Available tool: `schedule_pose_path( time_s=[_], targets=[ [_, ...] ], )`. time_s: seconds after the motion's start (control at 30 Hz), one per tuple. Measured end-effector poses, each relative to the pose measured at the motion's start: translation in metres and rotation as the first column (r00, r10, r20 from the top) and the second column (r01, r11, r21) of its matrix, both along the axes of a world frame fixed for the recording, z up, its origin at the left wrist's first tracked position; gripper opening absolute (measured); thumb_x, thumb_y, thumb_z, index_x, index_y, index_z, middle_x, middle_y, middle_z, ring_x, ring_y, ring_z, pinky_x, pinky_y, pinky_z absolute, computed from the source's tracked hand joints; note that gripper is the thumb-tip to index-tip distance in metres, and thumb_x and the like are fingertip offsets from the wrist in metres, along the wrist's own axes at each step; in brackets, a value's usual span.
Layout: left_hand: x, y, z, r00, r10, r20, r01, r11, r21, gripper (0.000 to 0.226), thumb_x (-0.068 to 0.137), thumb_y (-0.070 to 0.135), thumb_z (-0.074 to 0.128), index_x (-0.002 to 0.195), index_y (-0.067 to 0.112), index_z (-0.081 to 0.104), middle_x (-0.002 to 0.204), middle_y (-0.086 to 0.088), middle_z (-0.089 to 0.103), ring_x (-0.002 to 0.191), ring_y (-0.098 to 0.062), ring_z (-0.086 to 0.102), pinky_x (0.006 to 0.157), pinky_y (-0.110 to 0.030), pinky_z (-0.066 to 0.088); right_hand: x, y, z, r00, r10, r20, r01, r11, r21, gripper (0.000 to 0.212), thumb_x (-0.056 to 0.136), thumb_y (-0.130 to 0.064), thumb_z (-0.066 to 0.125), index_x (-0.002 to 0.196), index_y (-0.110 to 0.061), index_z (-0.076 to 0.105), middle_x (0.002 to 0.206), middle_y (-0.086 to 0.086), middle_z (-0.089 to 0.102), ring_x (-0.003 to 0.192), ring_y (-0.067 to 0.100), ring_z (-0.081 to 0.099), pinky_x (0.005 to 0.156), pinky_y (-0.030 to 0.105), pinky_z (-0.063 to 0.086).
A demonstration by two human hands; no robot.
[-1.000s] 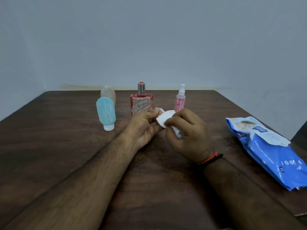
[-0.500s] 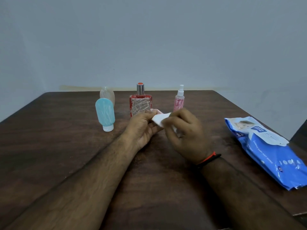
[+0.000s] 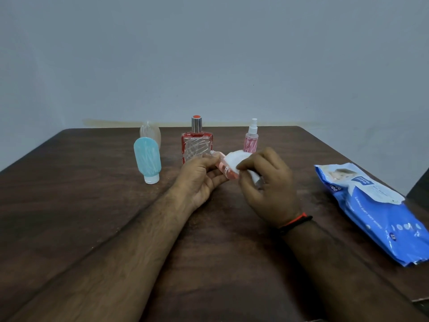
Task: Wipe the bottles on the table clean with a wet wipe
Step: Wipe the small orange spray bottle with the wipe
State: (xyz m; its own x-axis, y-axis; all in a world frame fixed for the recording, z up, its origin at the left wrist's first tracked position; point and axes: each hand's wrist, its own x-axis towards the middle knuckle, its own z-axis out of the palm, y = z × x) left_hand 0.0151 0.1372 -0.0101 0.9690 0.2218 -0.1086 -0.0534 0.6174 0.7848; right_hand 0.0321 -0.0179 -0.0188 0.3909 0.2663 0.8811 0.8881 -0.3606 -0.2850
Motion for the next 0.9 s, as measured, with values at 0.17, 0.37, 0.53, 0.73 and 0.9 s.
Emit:
schedule_pose_path(
  time_s=[0.17,0.37,0.53,0.73,0.9],
  targets=[
    [0.0,0.003,0.0,0.999,-0.024,0.036,0.025,0.999,-0.023,0.009,0.096,-0.001,0.052,0.102,0.007,0.053,0.095,-0.018,0.066,0.084,-0.027,0.068,0.068,-0.04,0.062,0.006,0.002,-0.008,0.995,0.003,-0.098,-0.015,0.992,-0.126,0.011,0.074,-0.015,0.058,0.068,-0.007,0.062,0.072,0.003,0.053,0.061,0.016,0.047,0.052,0.029,0.039],
    [0.0,0.003,-0.003,0.987,-0.108,0.122,0.112,0.993,-0.028,0.015,0.094,-0.005,0.05,0.099,0.01,0.053,0.093,-0.017,0.07,0.08,-0.03,0.071,0.068,-0.047,0.062,0.007,-0.001,-0.004,0.991,-0.096,-0.097,0.111,0.981,0.156,0.007,0.074,0.001,0.06,0.072,-0.005,0.064,0.074,0.004,0.056,0.066,0.013,0.051,0.059,0.018,0.041],
    [-0.001,0.001,-0.003,0.974,-0.14,0.179,0.135,0.99,0.036,0.02,0.092,-0.007,0.048,0.105,0.008,0.053,0.105,-0.016,0.068,0.081,-0.022,0.07,0.071,-0.034,0.059,0.01,0.004,-0.007,0.992,0.009,-0.129,-0.007,1.0,0.015,0.013,0.08,0.005,0.068,0.084,-0.006,0.071,0.085,0.004,0.062,0.079,0.009,0.057,0.072,0.013,0.043],
    [-0.005,-0.003,-0.005,0.951,-0.243,0.191,0.204,0.957,0.204,0.019,0.094,-0.004,0.052,0.111,0.006,0.053,0.092,-0.009,0.068,0.081,-0.019,0.067,0.071,-0.037,0.059,0.015,0.0,-0.004,0.988,-0.08,-0.131,0.095,0.989,0.112,0.016,0.085,0.003,0.066,0.094,-0.009,0.072,0.094,0.002,0.064,0.088,0.005,0.058,0.079,0.01,0.043],
    [-0.004,-0.006,-0.006,0.963,-0.18,0.202,0.13,0.962,0.239,0.027,0.091,-0.008,0.055,0.113,0.007,0.05,0.098,-0.009,0.07,0.083,-0.02,0.068,0.063,-0.033,0.06,0.014,-0.002,-0.004,0.988,-0.036,-0.149,0.05,0.994,0.093,0.015,0.084,0.001,0.063,0.091,-0.009,0.072,0.092,0.002,0.063,0.086,0.008,0.058,0.077,0.011,0.044]
  ],
)
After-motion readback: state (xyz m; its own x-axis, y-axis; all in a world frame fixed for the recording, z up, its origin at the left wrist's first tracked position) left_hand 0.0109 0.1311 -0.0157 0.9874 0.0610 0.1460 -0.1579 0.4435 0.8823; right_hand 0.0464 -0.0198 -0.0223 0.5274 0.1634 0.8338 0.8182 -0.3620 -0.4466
